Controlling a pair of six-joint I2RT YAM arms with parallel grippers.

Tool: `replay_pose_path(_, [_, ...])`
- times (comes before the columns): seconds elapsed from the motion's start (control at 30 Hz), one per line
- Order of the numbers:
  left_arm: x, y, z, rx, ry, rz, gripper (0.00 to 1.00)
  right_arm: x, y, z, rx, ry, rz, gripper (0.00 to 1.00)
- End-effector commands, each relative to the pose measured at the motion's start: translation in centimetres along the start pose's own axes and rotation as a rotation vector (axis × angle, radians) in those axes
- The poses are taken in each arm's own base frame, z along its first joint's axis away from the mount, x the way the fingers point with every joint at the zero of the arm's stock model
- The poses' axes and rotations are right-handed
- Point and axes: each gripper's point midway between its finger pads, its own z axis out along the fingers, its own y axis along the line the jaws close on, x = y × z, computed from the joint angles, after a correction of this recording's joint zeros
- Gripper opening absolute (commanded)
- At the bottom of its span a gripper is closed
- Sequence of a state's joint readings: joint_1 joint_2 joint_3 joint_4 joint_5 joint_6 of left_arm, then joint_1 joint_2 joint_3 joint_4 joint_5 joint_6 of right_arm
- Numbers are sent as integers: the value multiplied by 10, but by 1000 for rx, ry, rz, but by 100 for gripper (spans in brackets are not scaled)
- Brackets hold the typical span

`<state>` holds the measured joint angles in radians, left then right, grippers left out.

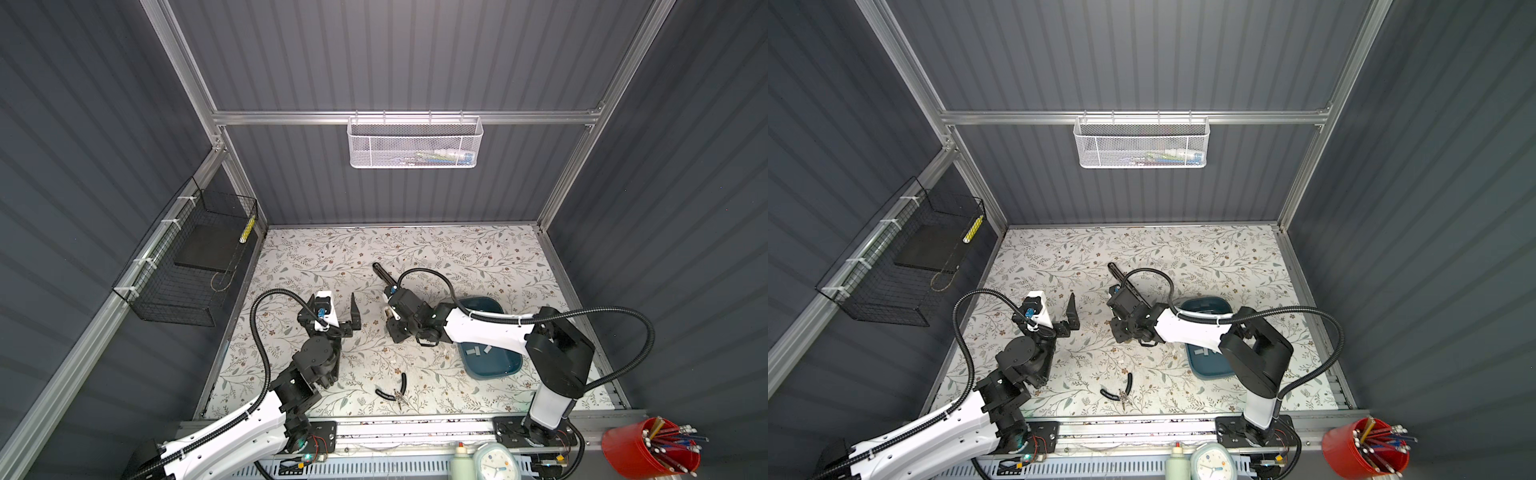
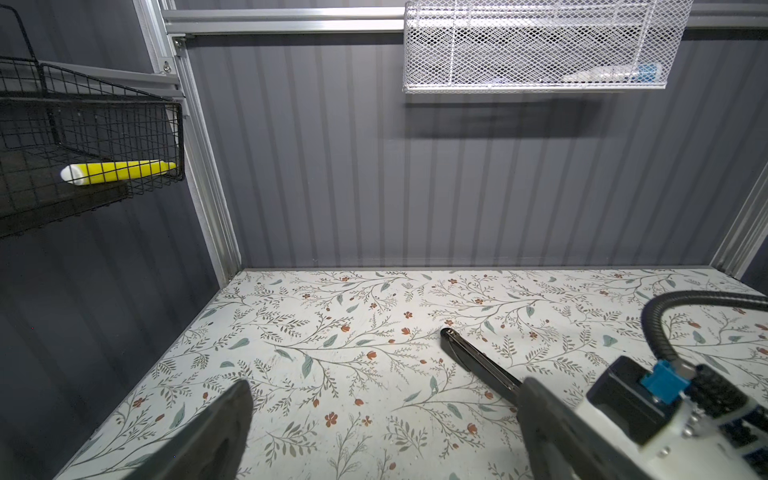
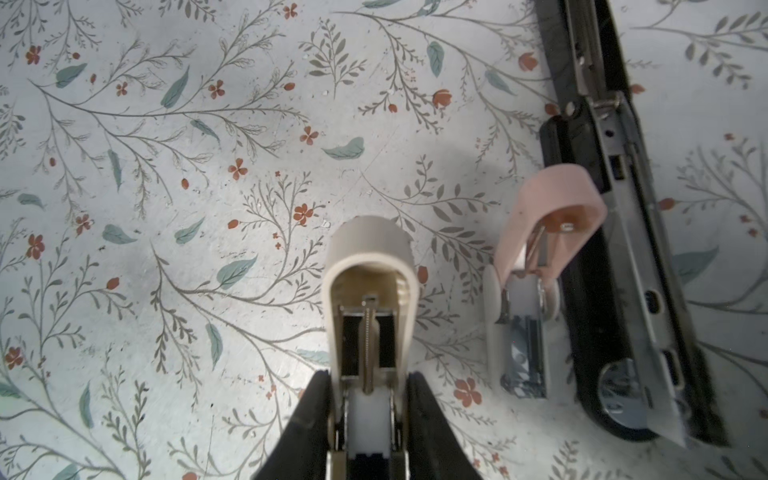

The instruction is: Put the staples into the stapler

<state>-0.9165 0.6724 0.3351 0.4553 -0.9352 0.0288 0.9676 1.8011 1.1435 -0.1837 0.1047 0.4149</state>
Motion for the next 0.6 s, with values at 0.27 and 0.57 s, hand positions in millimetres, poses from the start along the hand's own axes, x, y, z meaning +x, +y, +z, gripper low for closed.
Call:
replay_pose_path(0.27, [-7, 2, -1, -4, 6, -85, 99, -7, -14, 27, 104, -65, 66, 15])
replay_pose_path(0.57, [14, -10, 12, -8, 75, -43, 99, -2, -18, 30, 100, -101, 73, 39])
